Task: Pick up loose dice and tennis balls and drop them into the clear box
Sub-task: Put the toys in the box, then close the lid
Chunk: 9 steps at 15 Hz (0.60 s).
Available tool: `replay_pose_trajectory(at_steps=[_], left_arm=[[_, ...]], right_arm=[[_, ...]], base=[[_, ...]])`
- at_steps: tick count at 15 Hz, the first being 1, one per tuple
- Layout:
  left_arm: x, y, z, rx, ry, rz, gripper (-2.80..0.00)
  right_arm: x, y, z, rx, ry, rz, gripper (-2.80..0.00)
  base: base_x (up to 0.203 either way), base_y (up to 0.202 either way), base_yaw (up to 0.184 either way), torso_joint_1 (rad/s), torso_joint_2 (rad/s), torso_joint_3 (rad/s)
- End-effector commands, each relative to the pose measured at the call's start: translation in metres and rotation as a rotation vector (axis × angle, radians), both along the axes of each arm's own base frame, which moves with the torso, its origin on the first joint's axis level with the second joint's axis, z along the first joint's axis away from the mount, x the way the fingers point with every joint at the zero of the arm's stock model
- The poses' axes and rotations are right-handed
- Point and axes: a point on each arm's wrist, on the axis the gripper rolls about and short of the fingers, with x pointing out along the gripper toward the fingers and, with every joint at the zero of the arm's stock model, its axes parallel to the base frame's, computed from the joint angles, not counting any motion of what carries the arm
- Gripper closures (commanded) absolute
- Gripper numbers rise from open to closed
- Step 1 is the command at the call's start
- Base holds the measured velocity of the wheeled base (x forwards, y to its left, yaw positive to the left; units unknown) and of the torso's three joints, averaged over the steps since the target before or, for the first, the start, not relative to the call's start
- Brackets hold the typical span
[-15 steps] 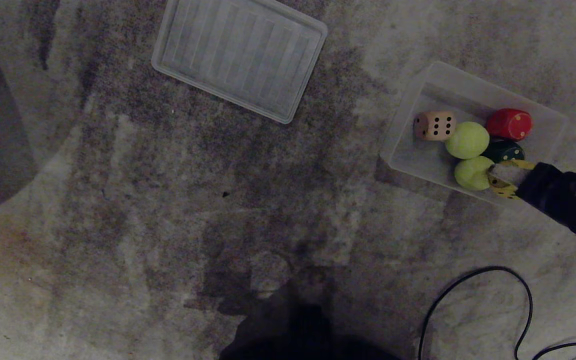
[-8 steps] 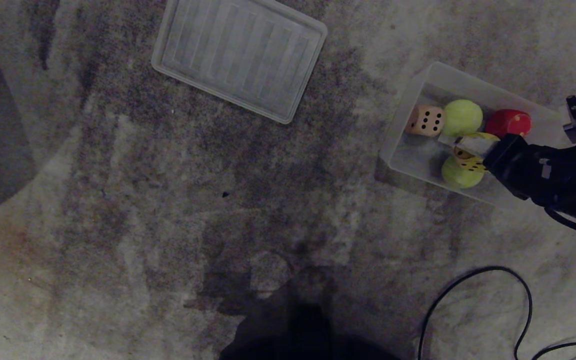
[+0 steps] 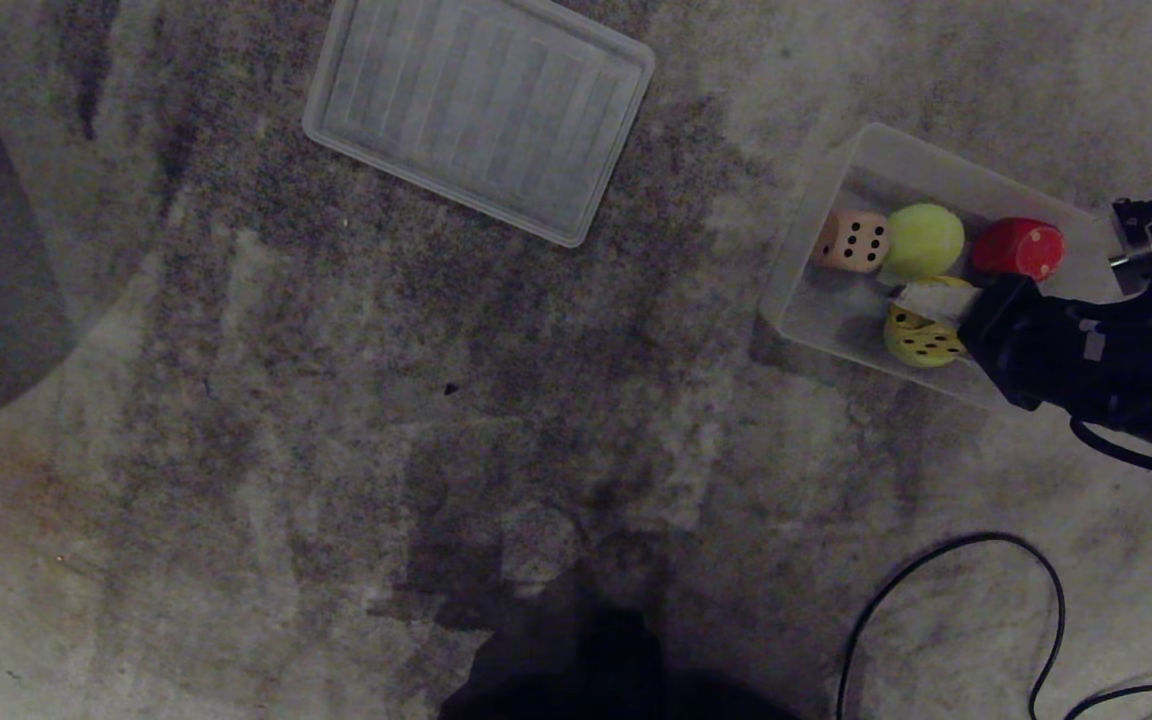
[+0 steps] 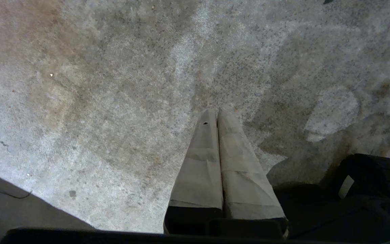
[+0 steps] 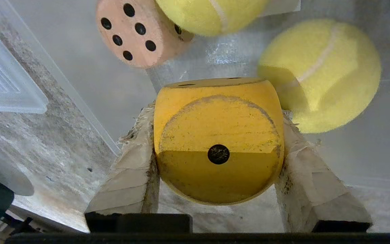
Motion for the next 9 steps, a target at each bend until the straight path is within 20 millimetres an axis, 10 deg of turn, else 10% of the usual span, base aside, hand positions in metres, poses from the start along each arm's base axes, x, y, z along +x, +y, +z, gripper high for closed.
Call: replay_pose_trajectory(at_steps=[1, 9], left_arm=[[0.000, 0.000, 0.000, -0.001, 0.002, 0.001, 0.00], [0.000, 0.000, 0.000, -0.001, 0.002, 0.001, 0.00]], right_arm=[[-0.001, -0.001, 0.002, -0.009, -0.016, -0.003, -2.80], [-0.032, -0.013, -0.018, -0.109, 0.017, -0.021, -2.80]], base=[[0.000, 0.000, 0.000, 0.000, 0.00, 0.000], [0.000, 0.000, 0.000, 0.000, 0.00, 0.000]])
